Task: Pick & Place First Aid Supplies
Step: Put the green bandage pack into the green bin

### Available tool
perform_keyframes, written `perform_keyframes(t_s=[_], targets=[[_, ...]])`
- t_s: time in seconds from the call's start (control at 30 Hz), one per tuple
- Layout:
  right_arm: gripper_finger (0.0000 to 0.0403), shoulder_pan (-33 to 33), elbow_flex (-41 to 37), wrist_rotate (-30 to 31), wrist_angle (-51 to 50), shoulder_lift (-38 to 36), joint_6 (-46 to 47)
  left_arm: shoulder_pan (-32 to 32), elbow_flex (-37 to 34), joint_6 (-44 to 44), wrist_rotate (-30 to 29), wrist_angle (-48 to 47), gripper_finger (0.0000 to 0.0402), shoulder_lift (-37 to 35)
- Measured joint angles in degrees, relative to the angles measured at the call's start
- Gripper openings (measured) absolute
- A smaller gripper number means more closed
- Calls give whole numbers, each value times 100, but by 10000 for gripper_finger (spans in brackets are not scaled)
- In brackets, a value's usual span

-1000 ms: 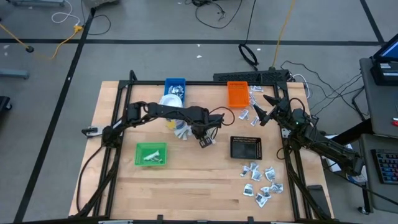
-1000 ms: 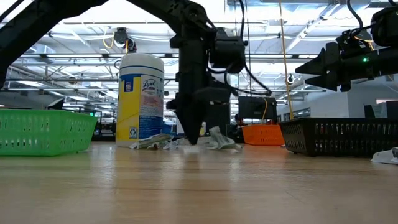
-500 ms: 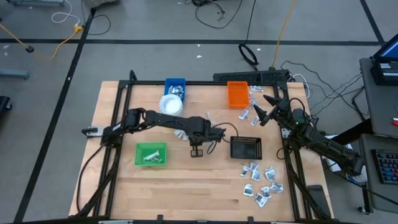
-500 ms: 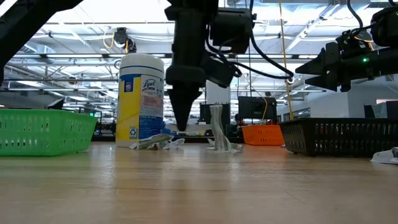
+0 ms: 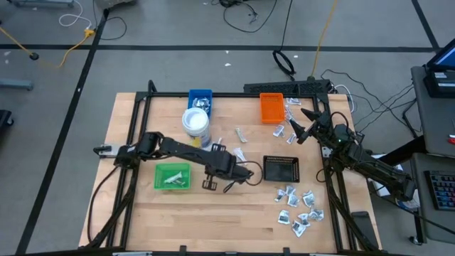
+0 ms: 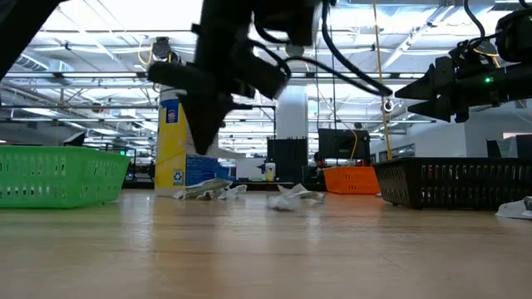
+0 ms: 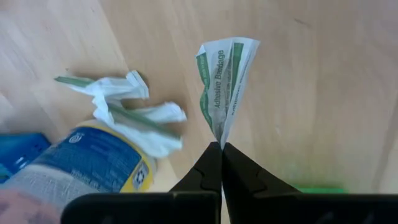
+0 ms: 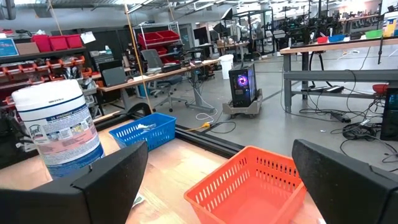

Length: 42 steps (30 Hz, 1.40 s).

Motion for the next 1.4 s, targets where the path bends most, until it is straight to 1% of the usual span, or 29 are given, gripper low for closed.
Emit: perform_keyframes(t_s=[0.2,0.3,0.47,0.6,0.8,0.93,1.07,1.2,1.3,1.4], targets=[[393,-2,2,-1,1,0,0,-380,0,-34,-38,-57,2,-165],[393,0,0,0,-8,0,0,-507,-211,-84,50,70,1,-373],[393,0,0,0,-5,0,0,-582,-1261,-273,235,513,1,-1226],[393,-1,0,0,1,0,0,-572,-2144,-426,607,751,1,-1837],[393,-1,0,0,3,0,0,-509,-3565,-538,1160,1463,1,-3061],[393,-1,0,-2,4,0,0,-446,-4355,-642,1445,1762,1,-3790],[393,0,1,-2,4,0,-1,-379,-5027,-688,1705,2058,0,-4361],[393,-2,1,-2,4,0,0,-322,-5601,-820,1887,2432,0,-4754],[393,0,1,0,4,0,0,-302,-5869,-843,1923,2609,0,-4927],[393,-2,1,-2,4,0,0,-302,-5935,-835,1923,2722,0,-4999]])
